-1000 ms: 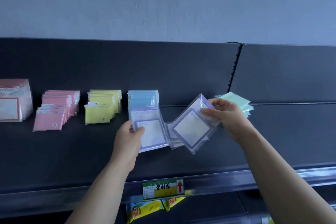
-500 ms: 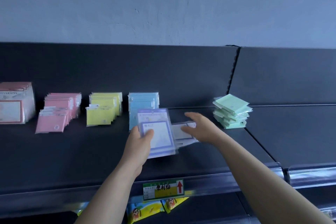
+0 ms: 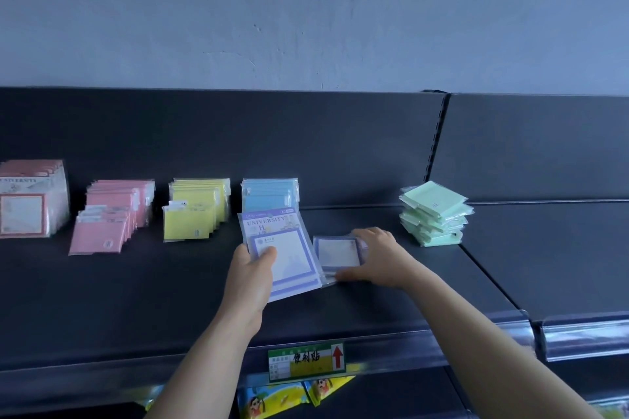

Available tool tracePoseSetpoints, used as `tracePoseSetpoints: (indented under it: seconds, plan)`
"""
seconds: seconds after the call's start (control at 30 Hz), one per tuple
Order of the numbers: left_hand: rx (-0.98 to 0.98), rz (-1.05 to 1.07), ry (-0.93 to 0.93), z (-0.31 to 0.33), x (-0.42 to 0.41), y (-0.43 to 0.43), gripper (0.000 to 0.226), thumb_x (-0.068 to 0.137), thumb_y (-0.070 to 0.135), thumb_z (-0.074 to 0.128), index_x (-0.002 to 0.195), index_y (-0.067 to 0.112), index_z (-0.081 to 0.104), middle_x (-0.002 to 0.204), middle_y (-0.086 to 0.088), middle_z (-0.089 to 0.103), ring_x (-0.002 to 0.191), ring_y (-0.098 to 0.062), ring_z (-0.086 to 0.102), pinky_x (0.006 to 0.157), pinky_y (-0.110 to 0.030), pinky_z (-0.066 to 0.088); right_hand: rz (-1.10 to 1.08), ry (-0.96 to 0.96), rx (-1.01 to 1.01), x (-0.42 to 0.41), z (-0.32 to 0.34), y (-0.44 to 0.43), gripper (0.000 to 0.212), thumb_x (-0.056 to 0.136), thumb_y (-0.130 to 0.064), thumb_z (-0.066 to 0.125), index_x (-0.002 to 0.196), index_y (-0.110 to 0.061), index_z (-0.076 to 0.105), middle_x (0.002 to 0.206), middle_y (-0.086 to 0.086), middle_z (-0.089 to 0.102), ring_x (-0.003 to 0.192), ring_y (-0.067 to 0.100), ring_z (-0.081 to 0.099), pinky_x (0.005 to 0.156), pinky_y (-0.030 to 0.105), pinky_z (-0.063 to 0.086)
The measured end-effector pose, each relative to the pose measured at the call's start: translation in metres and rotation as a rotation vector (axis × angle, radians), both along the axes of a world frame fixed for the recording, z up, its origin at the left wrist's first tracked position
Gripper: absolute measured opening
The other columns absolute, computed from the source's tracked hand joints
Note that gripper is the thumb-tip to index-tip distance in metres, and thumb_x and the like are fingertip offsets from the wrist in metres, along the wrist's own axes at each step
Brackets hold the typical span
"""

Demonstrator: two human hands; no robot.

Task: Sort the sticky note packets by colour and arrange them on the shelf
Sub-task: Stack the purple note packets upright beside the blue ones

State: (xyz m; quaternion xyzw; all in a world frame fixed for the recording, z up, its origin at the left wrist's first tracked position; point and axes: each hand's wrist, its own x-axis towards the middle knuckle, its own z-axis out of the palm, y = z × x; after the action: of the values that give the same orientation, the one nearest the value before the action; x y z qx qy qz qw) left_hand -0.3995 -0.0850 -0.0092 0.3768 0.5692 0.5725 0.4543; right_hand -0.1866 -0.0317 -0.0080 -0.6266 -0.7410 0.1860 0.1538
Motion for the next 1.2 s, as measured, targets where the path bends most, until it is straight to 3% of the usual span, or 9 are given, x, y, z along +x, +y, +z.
tracePoseSetpoints:
  seconds: [0.2,0.33,0.43,0.7,0.83,0.9,1.0,1.1,1.2]
  plan:
    - [0.021,0.017,0.005,0.0,0.001,-0.001,0.01,0.098,0.017,0.05,0.106,0.017,0.055,0.104,-0.001,0.065,0.093,-0.017,0.062,0.076,-0.032,0.049,-0.103,0.009,0.033,-0.001,0.007,-0.007,0.1,0.045,-0.058,0.087,0.128,-0.022,0.043,0.117,-0.001,0.035,0.11,0.018,0.04,0.096,0.031,0.041]
    - [0.052,0.022,0.064,0.0,-0.002,0.0,0.008,0.098,0.018,0.047,0.1,0.025,0.051,0.103,0.002,0.062,0.089,-0.014,0.058,0.074,-0.029,0.046,-0.075,0.275,0.06,0.008,0.016,-0.004,0.052,0.062,-0.025,0.087,0.106,-0.022,0.059,0.102,-0.004,0.058,0.086,0.013,0.059,0.07,0.022,0.048]
    - [0.084,0.023,0.117,0.002,-0.006,0.001,0.012,0.099,0.017,0.045,0.096,0.029,0.048,0.104,0.001,0.061,0.089,-0.016,0.056,0.075,-0.031,0.045,-0.073,0.565,0.052,0.019,0.023,-0.004,0.029,0.075,-0.004,0.076,0.096,-0.023,0.067,0.091,0.003,0.07,0.078,0.015,0.064,0.075,0.032,0.054]
    - [0.134,-0.079,0.282,0.003,-0.013,0.007,0.013,0.097,0.02,0.043,0.108,0.022,0.048,0.099,0.003,0.053,0.086,-0.016,0.048,0.072,-0.031,0.04,-0.008,0.976,-0.072,0.027,0.036,-0.001,0.045,0.068,-0.001,0.082,0.104,-0.022,0.067,0.083,0.017,0.061,0.078,0.028,0.063,0.087,0.046,0.052]
    - [0.135,-0.26,0.285,0.012,0.001,0.008,0.018,0.095,0.036,0.053,0.102,0.019,0.054,0.099,-0.002,0.064,0.093,-0.016,0.06,0.078,-0.032,0.045,0.088,0.877,-0.064,0.004,0.045,-0.001,0.046,0.068,0.002,0.082,0.106,-0.019,0.065,0.081,0.013,0.065,0.074,0.02,0.062,0.082,0.04,0.054]
    - [0.139,-0.311,0.313,0.016,0.009,0.007,0.021,0.089,0.036,0.066,0.101,0.02,0.057,0.097,0.003,0.069,0.091,-0.013,0.066,0.079,-0.032,0.051,0.099,0.787,0.018,-0.012,0.045,0.001,0.049,0.065,-0.003,0.085,0.107,-0.018,0.064,0.087,0.014,0.068,0.076,0.016,0.061,0.081,0.037,0.054]
    - [0.094,-0.268,0.359,0.01,0.006,0.011,0.024,0.087,0.032,0.068,0.105,0.023,0.055,0.102,0.002,0.068,0.094,-0.017,0.066,0.085,-0.039,0.054,0.03,0.728,0.121,-0.015,0.035,0.008,0.054,0.069,-0.006,0.084,0.117,-0.013,0.061,0.101,0.002,0.066,0.091,0.012,0.061,0.086,0.028,0.052]
    - [0.023,-0.166,0.31,0.001,-0.006,0.013,0.026,0.092,0.037,0.055,0.111,0.02,0.048,0.112,-0.005,0.06,0.102,-0.024,0.06,0.091,-0.044,0.05,0.011,0.357,0.089,-0.001,0.021,0.014,0.065,0.082,-0.019,0.074,0.14,-0.015,0.046,0.138,-0.001,0.052,0.125,0.014,0.05,0.102,0.023,0.039]
    - [0.0,-0.089,0.226,-0.005,-0.013,0.013,0.019,0.099,0.031,0.044,0.11,0.016,0.045,0.116,-0.008,0.056,0.106,-0.023,0.055,0.086,-0.036,0.045,0.081,0.056,-0.101,0.002,0.011,0.014,0.076,0.084,-0.03,0.068,0.15,-0.021,0.03,0.153,-0.004,0.033,0.139,0.014,0.034,0.108,0.023,0.027]
